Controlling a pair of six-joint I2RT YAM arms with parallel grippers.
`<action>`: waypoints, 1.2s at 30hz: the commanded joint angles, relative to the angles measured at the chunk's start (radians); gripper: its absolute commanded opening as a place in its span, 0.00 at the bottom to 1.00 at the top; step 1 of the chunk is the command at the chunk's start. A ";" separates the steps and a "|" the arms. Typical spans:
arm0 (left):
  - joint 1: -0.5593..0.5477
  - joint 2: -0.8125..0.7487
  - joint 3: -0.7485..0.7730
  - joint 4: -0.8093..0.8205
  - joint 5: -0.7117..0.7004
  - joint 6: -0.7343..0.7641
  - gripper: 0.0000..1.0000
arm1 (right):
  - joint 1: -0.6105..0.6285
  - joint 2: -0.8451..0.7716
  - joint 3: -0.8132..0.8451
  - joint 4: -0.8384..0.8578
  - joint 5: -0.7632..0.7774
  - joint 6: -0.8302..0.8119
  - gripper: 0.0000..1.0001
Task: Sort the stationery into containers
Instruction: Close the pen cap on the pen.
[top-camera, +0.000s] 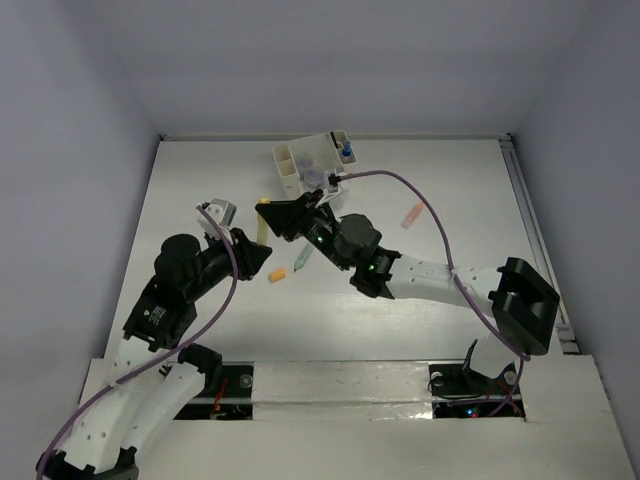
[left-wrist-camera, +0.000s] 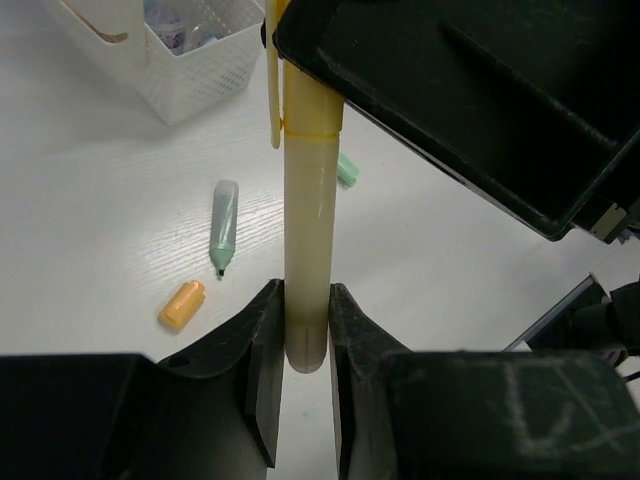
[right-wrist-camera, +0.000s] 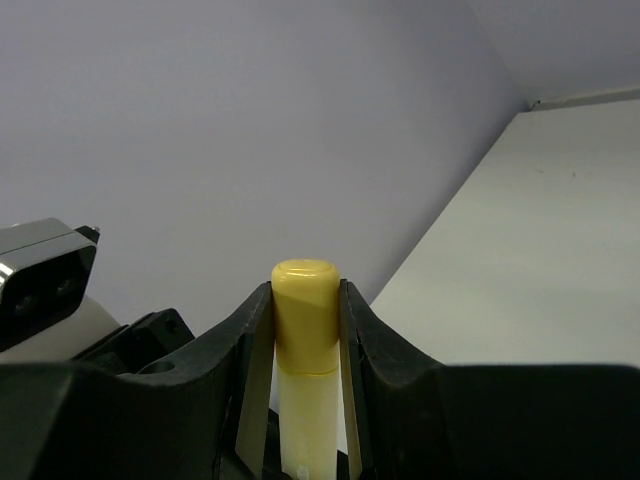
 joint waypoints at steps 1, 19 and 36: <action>0.020 0.041 0.147 0.292 -0.136 0.007 0.00 | 0.089 0.002 -0.108 -0.108 -0.154 0.039 0.00; 0.020 0.236 0.315 0.483 -0.165 -0.064 0.00 | 0.188 0.033 -0.296 0.009 -0.200 0.168 0.00; -0.030 0.266 0.263 0.408 -0.056 -0.053 0.03 | 0.046 -0.151 -0.204 -0.166 -0.032 0.026 0.00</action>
